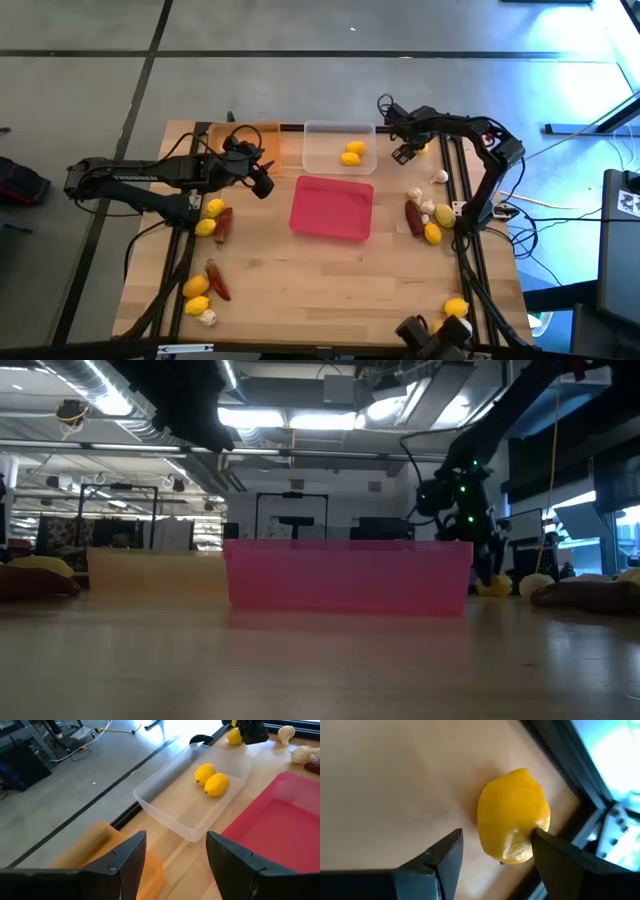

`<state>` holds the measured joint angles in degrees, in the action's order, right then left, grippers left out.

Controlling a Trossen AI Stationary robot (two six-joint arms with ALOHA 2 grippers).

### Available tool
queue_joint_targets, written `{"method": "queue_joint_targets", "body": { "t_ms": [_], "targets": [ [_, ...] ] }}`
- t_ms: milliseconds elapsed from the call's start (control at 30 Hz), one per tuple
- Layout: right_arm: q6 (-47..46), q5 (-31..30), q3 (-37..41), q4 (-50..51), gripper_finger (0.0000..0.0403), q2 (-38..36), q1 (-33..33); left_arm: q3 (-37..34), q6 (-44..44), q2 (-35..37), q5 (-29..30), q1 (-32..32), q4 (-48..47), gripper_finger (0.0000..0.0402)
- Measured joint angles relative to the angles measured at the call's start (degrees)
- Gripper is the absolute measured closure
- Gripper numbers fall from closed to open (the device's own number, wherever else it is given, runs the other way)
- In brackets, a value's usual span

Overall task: Sort produce into baskets
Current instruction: Put the yellow lemon in the transparent bin

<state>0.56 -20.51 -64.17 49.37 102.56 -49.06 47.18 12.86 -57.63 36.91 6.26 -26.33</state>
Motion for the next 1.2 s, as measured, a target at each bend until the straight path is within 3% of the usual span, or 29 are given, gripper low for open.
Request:
{"method": "queue_joint_targets", "body": {
  "t_ms": [233,433,667,900,1200],
  "targets": [
    [1.0,2.8,0.1,-0.2,0.0178,-1.7,5.6,0.0,-0.5,0.0,0.0,0.0,0.0,0.0198],
    [1.7,0.1,0.1,-0.3,0.0178,-1.7,8.7,0.0,-0.4,0.0,0.0,0.0,0.0,0.0198],
    [2.5,0.0,-1.7,0.2,0.0153,-1.7,7.7,0.0,-0.9,0.0,0.0,0.0,0.0,0.0198],
    [4.7,5.7,-4.2,0.1,0.0105,-1.8,4.5,0.0,-0.9,0.0,0.0,0.0,0.0,0.0198],
    [7.3,12.6,1.0,-0.8,0.01,-1.8,-1.1,0.0,-1.0,0.0,-0.4,0.0,0.0,0.0199]
  ]
}}
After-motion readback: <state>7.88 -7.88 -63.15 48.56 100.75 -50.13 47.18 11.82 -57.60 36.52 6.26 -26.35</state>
